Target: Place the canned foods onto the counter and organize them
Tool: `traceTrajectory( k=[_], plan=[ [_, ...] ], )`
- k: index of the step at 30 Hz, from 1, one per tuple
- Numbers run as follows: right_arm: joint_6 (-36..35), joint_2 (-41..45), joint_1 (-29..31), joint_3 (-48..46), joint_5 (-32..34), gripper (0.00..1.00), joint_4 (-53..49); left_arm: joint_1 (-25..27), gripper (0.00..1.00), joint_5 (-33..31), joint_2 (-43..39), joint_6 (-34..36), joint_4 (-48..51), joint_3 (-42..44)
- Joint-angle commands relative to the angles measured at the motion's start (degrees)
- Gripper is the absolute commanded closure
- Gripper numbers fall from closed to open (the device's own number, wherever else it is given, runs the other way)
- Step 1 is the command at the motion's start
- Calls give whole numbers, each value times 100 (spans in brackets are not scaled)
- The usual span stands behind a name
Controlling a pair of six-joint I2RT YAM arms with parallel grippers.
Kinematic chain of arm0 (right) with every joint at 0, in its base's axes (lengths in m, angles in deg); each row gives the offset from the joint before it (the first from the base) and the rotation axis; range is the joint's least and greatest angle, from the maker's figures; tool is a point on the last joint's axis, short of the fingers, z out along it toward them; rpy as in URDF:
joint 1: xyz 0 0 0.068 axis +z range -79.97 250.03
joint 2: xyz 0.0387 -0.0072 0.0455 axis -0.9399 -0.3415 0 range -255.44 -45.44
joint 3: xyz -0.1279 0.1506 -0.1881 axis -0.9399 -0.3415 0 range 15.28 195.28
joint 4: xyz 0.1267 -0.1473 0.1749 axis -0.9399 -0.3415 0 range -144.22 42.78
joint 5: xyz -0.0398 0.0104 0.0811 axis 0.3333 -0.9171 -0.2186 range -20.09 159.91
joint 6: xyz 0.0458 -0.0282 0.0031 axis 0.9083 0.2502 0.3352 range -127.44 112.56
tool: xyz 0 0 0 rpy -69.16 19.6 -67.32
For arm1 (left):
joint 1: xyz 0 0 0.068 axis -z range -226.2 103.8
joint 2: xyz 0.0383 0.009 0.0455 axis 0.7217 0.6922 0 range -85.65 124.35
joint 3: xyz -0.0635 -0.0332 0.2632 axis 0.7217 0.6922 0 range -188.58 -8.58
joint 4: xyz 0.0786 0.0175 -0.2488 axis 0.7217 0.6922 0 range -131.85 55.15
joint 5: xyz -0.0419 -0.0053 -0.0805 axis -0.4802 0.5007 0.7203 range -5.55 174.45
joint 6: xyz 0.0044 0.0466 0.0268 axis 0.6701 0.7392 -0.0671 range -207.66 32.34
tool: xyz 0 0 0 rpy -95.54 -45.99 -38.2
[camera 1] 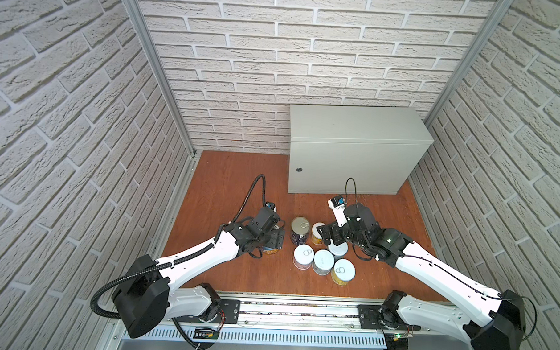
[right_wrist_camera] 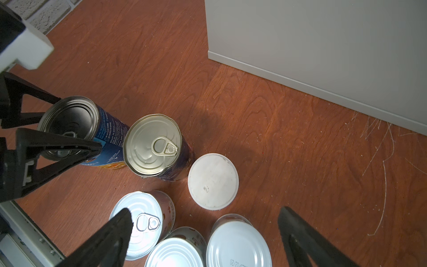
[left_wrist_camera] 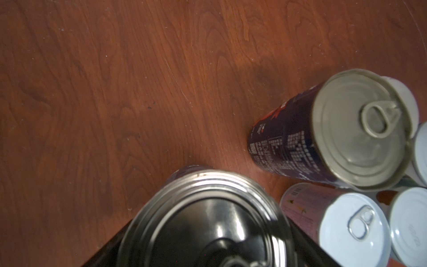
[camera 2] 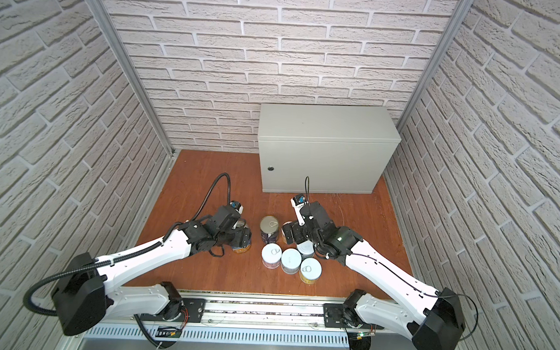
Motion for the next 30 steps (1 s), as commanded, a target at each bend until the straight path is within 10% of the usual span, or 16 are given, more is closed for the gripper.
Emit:
traceTrajectory(
  k=[1, 30],
  plan=[
    [-74, 39, 26, -107, -68, 1, 291, -40, 51, -334, -229, 188, -86, -226],
    [-203, -292, 180, 337, -277, 1, 578, -662, 52, 714, -223, 325, -153, -975]
  ],
)
